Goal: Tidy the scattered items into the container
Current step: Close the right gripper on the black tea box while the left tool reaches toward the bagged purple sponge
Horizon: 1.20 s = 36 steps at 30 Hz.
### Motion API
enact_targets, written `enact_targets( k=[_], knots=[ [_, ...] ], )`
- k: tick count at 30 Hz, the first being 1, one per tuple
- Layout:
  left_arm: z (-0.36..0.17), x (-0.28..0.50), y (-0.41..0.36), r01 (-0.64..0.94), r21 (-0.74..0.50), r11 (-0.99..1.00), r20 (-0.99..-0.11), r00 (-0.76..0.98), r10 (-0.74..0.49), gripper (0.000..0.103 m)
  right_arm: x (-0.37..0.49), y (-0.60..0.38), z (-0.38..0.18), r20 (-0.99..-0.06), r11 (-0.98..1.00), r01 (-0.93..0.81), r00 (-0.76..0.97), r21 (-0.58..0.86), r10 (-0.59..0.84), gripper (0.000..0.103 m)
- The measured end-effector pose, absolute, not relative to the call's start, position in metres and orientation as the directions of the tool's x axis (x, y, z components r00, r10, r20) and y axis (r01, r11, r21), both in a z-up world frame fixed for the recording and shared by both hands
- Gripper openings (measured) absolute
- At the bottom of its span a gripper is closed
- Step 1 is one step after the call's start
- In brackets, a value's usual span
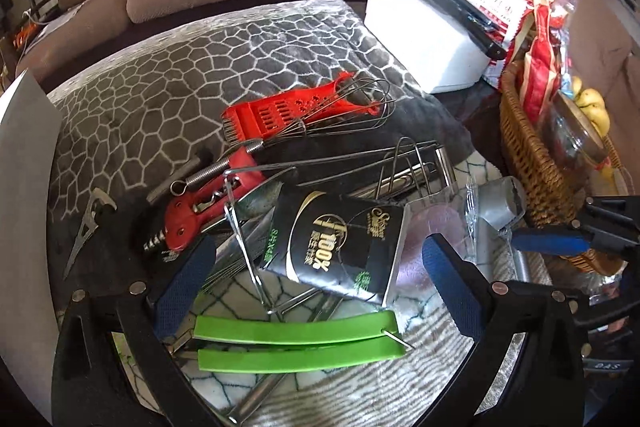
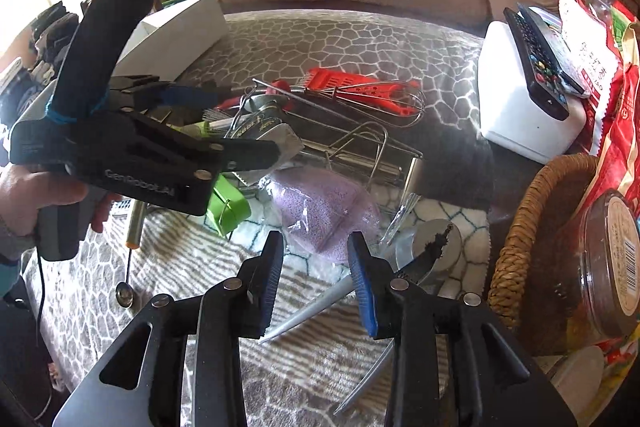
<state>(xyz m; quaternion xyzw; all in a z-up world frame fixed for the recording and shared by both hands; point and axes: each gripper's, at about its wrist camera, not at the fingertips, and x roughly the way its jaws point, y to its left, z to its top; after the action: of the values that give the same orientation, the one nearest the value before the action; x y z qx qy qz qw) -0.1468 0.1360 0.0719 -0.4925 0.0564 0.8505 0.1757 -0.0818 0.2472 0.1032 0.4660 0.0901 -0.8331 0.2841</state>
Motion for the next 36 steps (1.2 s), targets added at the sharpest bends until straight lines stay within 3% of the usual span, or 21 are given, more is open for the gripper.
enact_targets(
  k=[6, 9, 13, 17, 19, 24, 26, 29, 31, 33, 36],
  knots=[
    [0.052, -0.158, 0.155, -0.386, -0.009, -0.922, -0.884, -0.428, 0.188, 0.103, -0.082, 0.246, 0.100, -0.822, -0.826, 0.546, -0.400, 0.142, -0.405, 0.035],
    [0.054, -0.163, 0.153, -0.388, -0.047, -0.920, -0.878, -0.424, 0.224, 0.103, -0.083, 0.249, 0.098, -0.818, -0.828, 0.536, -0.396, 0.164, -0.418, 0.035],
    [0.055, -0.163, 0.141, -0.385, -0.089, -0.919, -0.875, -0.411, 0.257, 0.083, -0.084, 0.253, 0.099, -0.814, -0.833, 0.526, -0.401, 0.171, -0.420, 0.035],
    [0.068, -0.152, 0.121, -0.364, -0.156, -0.918, -0.846, -0.430, 0.314, 0.078, -0.085, 0.253, 0.101, -0.810, -0.836, 0.519, -0.403, 0.182, -0.426, 0.036],
    [0.078, -0.144, 0.108, -0.354, -0.213, -0.911, -0.823, -0.437, 0.363, 0.071, -0.085, 0.252, 0.105, -0.802, -0.833, 0.513, -0.399, 0.207, -0.445, 0.036],
    [0.093, -0.124, 0.070, -0.304, -0.263, -0.916, -0.808, -0.449, 0.381, 0.070, -0.085, 0.248, 0.116, -0.768, -0.816, 0.490, -0.380, 0.306, -0.516, 0.036],
    [0.092, -0.117, 0.054, -0.282, -0.270, -0.921, -0.817, -0.440, 0.374, 0.070, -0.090, 0.246, 0.121, -0.743, -0.802, 0.460, -0.365, 0.380, -0.561, 0.047],
    [0.098, -0.101, 0.037, -0.268, -0.289, -0.919, -0.802, -0.457, 0.385, 0.076, -0.104, 0.237, 0.130, -0.721, -0.799, 0.414, -0.371, 0.436, -0.585, 0.063],
    [0.101, -0.093, 0.030, -0.251, -0.326, -0.911, -0.791, -0.456, 0.409, 0.093, -0.111, 0.216, 0.135, -0.754, -0.825, 0.465, -0.401, 0.322, -0.520, 0.070],
    [0.104, -0.085, 0.024, -0.238, -0.364, -0.901, -0.776, -0.457, 0.434, 0.102, -0.113, 0.191, 0.133, -0.783, -0.821, 0.542, -0.426, 0.180, -0.453, 0.082],
    [0.106, -0.072, 0.022, -0.243, -0.360, -0.901, -0.770, -0.468, 0.434, 0.103, -0.117, 0.162, 0.119, -0.815, -0.788, 0.615, -0.435, 0.042, -0.383, 0.084]
  ],
)
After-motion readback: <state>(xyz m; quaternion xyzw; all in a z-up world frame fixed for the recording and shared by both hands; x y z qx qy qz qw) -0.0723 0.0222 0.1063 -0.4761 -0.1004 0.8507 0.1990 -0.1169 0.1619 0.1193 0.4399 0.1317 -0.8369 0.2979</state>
